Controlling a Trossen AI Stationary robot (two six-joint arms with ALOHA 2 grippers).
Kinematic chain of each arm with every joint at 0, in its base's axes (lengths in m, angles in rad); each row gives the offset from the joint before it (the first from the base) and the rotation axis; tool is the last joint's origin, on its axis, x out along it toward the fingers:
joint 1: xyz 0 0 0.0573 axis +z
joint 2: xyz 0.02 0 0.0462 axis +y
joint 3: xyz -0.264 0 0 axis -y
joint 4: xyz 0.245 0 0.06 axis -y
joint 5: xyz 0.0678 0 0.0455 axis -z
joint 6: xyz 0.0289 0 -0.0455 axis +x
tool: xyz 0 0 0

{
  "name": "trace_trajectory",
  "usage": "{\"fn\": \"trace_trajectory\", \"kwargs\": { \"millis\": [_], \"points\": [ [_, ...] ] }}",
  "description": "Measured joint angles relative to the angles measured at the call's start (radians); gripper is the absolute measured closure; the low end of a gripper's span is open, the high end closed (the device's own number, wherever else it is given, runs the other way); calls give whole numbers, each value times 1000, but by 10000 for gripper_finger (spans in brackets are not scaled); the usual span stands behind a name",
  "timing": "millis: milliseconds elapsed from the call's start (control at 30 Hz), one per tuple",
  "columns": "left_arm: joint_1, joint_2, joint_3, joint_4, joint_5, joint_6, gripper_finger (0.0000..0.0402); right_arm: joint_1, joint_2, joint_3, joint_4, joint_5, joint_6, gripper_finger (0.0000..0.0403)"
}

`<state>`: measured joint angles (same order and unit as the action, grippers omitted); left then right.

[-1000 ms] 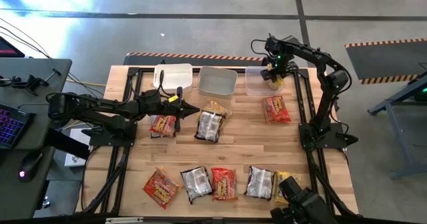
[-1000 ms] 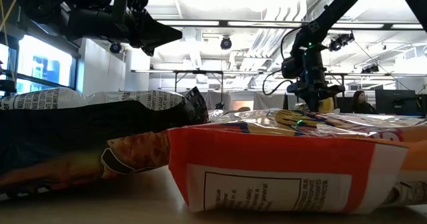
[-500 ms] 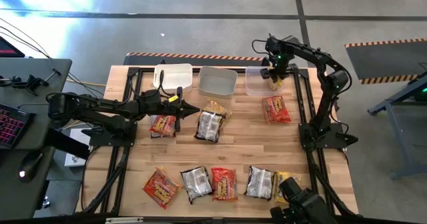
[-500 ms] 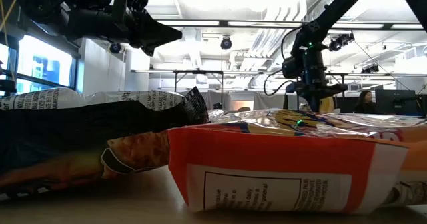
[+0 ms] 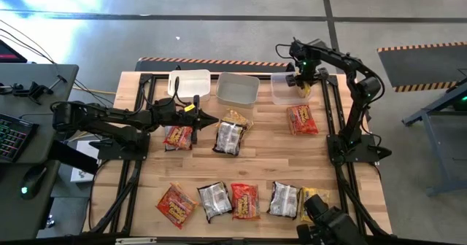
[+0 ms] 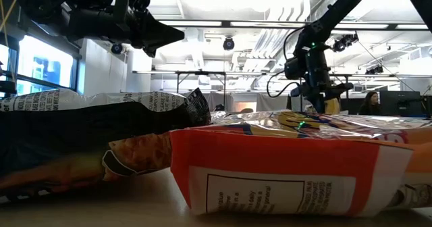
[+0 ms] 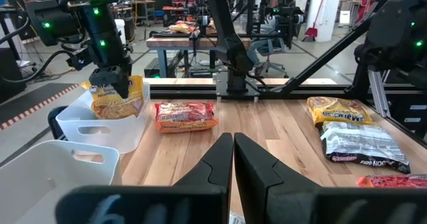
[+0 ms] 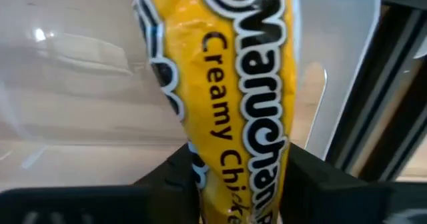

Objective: Sort Maruchan noodles
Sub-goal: Put the yellow noodle pack into the transparent bin, then adjust the gray bin

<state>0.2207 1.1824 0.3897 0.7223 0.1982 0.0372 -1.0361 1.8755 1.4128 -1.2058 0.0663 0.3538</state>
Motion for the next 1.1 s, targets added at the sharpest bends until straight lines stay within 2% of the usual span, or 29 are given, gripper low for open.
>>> {"fn": "trace_trajectory", "kwargs": {
  "millis": [200,333,667,967,1100],
  "points": [
    [0,0,0,0,0,0,395,5,0,0,2,8,-3,192],
    [0,0,0,0,0,0,395,5,-1,0,1,6,4,179],
    [0,0,0,0,0,0,395,4,-104,0,41,66,-24,208],
    [0,0,0,-35,0,0,395,20,-276,-1,52,72,-177,214],
    [0,0,0,-66,0,23,395,70,-377,-48,129,106,-226,246]
  ]
}}
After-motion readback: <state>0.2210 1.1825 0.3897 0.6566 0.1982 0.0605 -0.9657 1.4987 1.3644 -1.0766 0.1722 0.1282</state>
